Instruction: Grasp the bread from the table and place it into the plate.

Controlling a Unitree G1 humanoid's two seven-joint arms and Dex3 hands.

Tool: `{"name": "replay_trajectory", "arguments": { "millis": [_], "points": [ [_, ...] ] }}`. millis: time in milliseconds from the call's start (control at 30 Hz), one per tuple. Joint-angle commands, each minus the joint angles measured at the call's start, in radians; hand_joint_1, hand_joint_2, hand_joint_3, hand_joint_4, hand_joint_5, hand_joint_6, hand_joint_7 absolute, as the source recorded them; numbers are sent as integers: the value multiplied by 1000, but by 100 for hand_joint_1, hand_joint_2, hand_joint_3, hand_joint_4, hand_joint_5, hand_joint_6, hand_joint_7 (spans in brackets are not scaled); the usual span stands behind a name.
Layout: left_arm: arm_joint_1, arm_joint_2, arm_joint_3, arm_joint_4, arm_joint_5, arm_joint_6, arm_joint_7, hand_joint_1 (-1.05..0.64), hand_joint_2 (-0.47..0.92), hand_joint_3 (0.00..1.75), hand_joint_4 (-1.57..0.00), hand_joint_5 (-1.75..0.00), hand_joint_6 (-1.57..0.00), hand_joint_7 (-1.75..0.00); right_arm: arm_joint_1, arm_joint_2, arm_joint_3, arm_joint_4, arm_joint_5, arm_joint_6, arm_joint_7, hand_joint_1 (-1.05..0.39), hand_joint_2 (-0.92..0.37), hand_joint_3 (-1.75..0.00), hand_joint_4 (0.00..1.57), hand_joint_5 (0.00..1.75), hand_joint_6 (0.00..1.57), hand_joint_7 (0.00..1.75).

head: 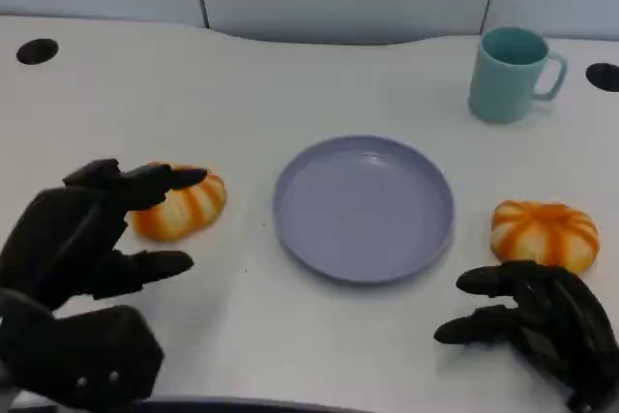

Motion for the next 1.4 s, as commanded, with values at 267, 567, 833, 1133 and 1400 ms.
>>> {"name": "replay_trajectory", "arguments": {
  "millis": [267, 567, 833, 1133, 1400],
  "points": [
    [-231, 127, -186, 70, 171, 225, -72, -79, 92, 5, -9, -21, -21, 0, 49, 5, 5, -6, -5, 53, -2, -64, -92, -12, 151, 2, 139, 1],
    [-399, 111, -325, 308, 194, 291, -48, -82, 92, 6, -4, -17, -14, -1, 57, -6, 5, -23, -5, 69, 0, -63, -92, -13, 150, 2, 138, 0],
    [-558, 45, -451, 603, 207, 321, 11, -81, 92, 4, -12, -20, -20, -3, 61, -13, -2, -14, 0, 64, 18, -62, -92, -14, 148, 1, 137, 0],
    [-714, -48, -531, 907, 177, 337, 41, -79, 90, 1, -14, -21, -26, -3, 73, -17, -1, -34, -2, 75, 12, -61, -92, -13, 150, 1, 138, 1],
    [-805, -106, -572, 1069, 161, 358, 42, -83, 89, 0, -14, -20, -27, -2, 97, -13, 4, -79, 6, 84, 23, -64, -92, -13, 150, 1, 138, 1]
  ]
}}
